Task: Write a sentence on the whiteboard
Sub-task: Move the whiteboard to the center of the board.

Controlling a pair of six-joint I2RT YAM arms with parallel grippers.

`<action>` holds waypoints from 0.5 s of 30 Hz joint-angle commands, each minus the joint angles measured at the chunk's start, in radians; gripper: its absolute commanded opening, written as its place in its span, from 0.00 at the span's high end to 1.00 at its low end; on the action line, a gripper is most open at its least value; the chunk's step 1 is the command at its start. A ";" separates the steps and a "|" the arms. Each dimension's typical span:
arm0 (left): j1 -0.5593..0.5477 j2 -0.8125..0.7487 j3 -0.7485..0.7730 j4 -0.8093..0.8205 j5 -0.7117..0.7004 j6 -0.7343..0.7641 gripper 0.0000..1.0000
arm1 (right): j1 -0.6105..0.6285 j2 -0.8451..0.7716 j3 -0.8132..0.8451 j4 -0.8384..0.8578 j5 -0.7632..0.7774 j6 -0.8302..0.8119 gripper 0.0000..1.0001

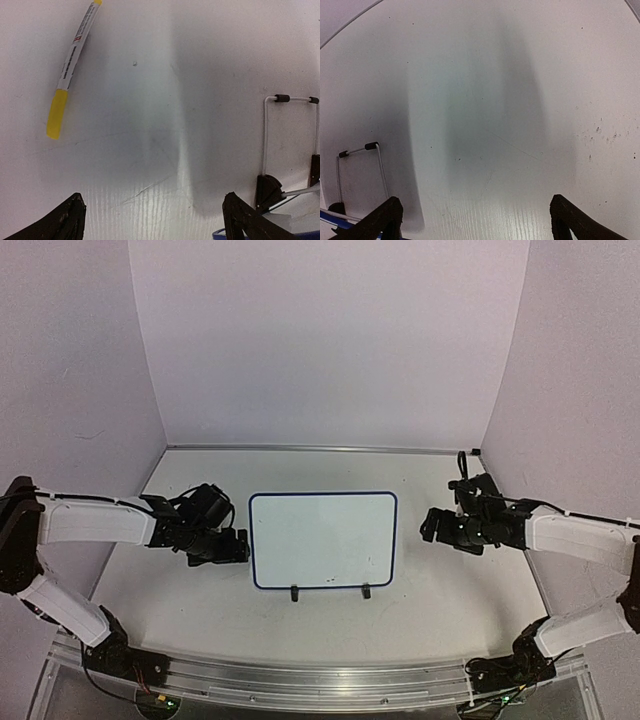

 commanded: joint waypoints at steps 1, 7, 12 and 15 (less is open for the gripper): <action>-0.022 0.047 0.068 0.055 -0.023 -0.018 0.05 | -0.001 -0.041 -0.013 0.028 0.020 0.021 0.02; -0.035 0.074 0.088 0.054 -0.033 -0.020 0.05 | -0.001 -0.047 -0.018 0.028 0.026 0.024 0.02; -0.035 0.049 0.062 0.049 -0.026 -0.024 0.02 | -0.001 -0.059 -0.015 0.026 0.040 0.023 0.02; -0.029 -0.016 0.052 -0.007 -0.064 -0.001 0.01 | -0.004 -0.078 -0.006 0.024 0.036 0.001 0.02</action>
